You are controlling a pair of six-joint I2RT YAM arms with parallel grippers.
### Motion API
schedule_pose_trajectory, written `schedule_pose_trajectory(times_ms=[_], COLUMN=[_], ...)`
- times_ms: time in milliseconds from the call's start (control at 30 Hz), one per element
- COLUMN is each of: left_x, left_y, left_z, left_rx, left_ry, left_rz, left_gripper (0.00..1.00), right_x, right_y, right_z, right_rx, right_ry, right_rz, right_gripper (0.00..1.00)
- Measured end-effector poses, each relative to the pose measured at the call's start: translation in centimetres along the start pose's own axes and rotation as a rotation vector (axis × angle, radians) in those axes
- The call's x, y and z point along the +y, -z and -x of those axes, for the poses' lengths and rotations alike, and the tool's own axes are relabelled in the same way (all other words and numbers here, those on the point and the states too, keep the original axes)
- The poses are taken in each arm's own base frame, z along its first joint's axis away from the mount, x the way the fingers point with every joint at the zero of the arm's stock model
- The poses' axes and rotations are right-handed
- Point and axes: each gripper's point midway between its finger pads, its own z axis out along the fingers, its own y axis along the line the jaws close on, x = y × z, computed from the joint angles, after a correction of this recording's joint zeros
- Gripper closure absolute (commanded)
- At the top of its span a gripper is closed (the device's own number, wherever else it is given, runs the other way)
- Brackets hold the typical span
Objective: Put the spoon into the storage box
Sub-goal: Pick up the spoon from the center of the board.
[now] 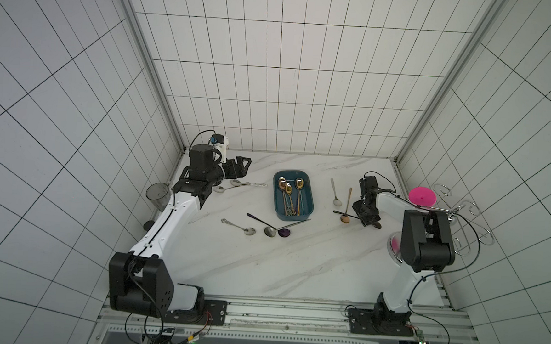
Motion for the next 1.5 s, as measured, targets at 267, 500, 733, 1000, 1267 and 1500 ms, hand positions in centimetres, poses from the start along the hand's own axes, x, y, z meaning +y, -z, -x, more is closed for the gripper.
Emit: schedule_pose_trajectory(times_ms=[267, 500, 733, 1000, 1267, 1500], left_x=[0.2, 0.7, 1.1, 1.3, 1.5, -0.1], left_y=[0.1, 0.1, 0.2, 0.3, 0.5, 0.6], left_z=[0.0, 0.1, 0.1, 0.2, 0.4, 0.3], left_rx=[0.000, -0.006, -0.008, -0.010, -0.009, 0.003], left_ry=[0.010, 0.016, 0.025, 0.030, 0.036, 0.035], left_rz=[0.001, 0.009, 0.017, 0.019, 0.006, -0.097], left_gripper=[0.14, 0.14, 0.14, 0.14, 0.12, 0.12], right_x=[-0.2, -0.1, -0.5, 0.1, 4.0, 11.3], right_y=[-0.3, -0.4, -0.5, 1.3, 5.2, 10.4], right_z=[0.7, 1.1, 1.5, 2.4, 2.7, -0.4], right_rx=[-0.026, -0.046, -0.056, -0.088, -0.101, -0.013], right_ry=[0.029, 0.060, 0.088, 0.149, 0.255, 0.388], right_rz=[-0.007, -0.006, -0.016, 0.023, 0.204, 0.581], right_gripper=[0.72, 0.88, 1.00, 1.00, 1.00, 1.00])
